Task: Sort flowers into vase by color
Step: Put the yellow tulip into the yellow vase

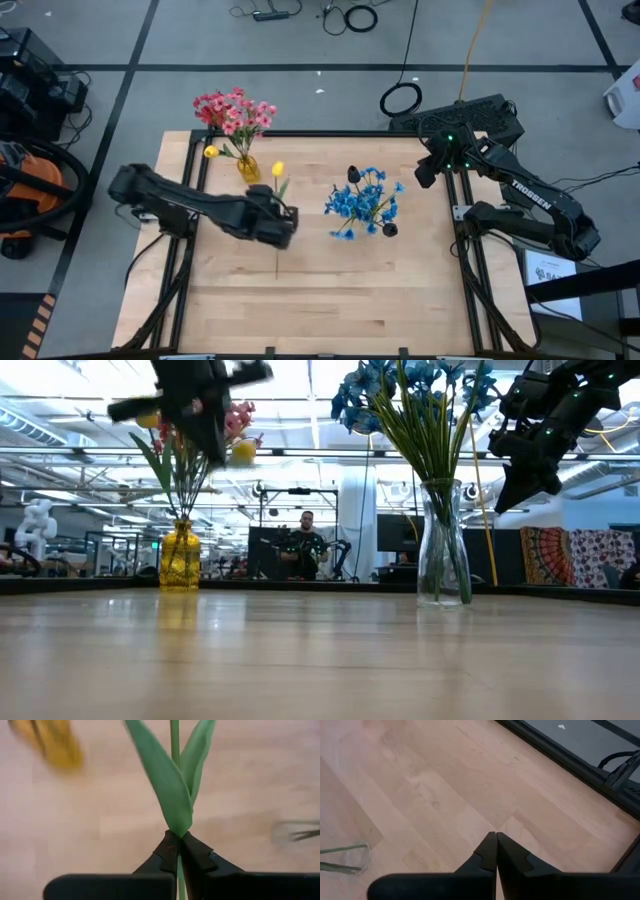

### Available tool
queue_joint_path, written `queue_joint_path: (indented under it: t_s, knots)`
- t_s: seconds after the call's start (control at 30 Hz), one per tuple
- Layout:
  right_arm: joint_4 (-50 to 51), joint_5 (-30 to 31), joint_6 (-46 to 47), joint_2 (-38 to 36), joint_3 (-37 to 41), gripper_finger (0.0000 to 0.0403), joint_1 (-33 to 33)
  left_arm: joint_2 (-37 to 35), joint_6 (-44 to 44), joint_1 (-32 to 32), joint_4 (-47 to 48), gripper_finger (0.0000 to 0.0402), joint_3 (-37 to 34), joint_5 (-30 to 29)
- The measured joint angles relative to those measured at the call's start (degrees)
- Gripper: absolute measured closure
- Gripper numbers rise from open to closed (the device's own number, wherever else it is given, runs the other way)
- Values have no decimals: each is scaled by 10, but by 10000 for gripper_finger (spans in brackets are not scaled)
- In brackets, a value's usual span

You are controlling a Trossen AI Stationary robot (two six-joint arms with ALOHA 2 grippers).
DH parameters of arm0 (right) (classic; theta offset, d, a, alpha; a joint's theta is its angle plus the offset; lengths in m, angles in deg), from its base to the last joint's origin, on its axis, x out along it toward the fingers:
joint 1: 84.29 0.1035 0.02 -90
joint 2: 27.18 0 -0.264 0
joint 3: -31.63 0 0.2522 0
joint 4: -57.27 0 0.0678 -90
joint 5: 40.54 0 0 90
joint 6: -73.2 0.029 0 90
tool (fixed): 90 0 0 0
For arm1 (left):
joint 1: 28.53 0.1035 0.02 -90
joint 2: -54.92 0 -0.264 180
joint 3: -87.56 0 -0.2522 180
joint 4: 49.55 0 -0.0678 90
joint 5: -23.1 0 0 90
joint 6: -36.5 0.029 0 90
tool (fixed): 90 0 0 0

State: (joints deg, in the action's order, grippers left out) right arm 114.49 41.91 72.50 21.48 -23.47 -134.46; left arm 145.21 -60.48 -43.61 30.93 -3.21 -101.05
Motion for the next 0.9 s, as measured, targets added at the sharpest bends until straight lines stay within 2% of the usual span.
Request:
queue_joint_path:
  t_s: [0.13,0.23,0.4,0.53,0.67,0.9]
  knots:
    - [0,0,5,0,0,403,0,-64,156,7,2,389,1,-65]
    - [0,0,13,0,0,403,0,-86,210,30,1,392,1,-84]
    - [1,0,59,0,0,403,0,-97,302,48,-4,398,1,-185]
    - [1,0,104,0,0,403,0,-125,367,60,-39,400,-22,-191]
    - [1,0,132,0,0,403,0,-181,487,78,-200,400,-105,-155]
    - [1,0,177,0,0,403,0,-292,670,128,-552,401,-306,-79]
